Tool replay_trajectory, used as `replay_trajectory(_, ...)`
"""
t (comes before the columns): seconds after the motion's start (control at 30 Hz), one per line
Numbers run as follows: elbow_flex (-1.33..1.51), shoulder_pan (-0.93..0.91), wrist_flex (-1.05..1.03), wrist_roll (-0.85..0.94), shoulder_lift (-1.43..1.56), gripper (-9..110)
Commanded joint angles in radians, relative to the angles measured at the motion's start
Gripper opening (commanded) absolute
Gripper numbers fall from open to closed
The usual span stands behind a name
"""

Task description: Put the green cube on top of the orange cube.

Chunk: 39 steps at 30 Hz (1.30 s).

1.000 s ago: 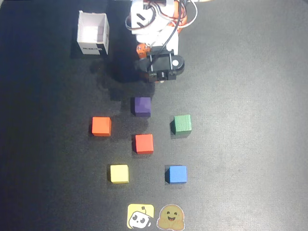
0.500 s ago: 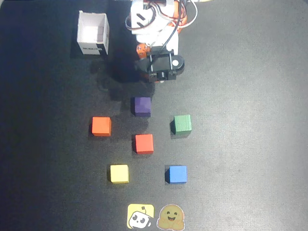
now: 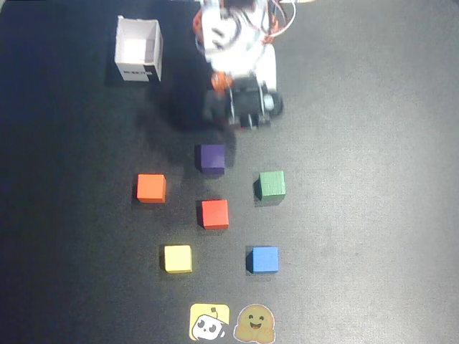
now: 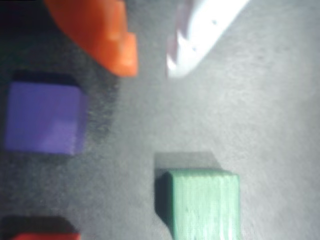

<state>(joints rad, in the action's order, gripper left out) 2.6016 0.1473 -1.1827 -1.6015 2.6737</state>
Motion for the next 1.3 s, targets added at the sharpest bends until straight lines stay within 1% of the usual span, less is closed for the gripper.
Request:
replay_trajectory(0.0,-0.181,0.026,0.017,-0.026,-0.227,9)
replay_trajectory(0.37,-0.245,0.123,0.219,-0.150,-0.529,14)
replay_trajectory(0.6,-0.270,0.186,0.284,-0.221,-0.612,16)
replay_trajectory(0.77,-0.270,0.198,0.330,-0.227,-0.669,16)
replay_trajectory(0.83,-0.270,0.199,0.348,-0.225,-0.692,18)
replay_trajectory(1.27,-0.249,0.199,0.428,-0.235,-0.773,19)
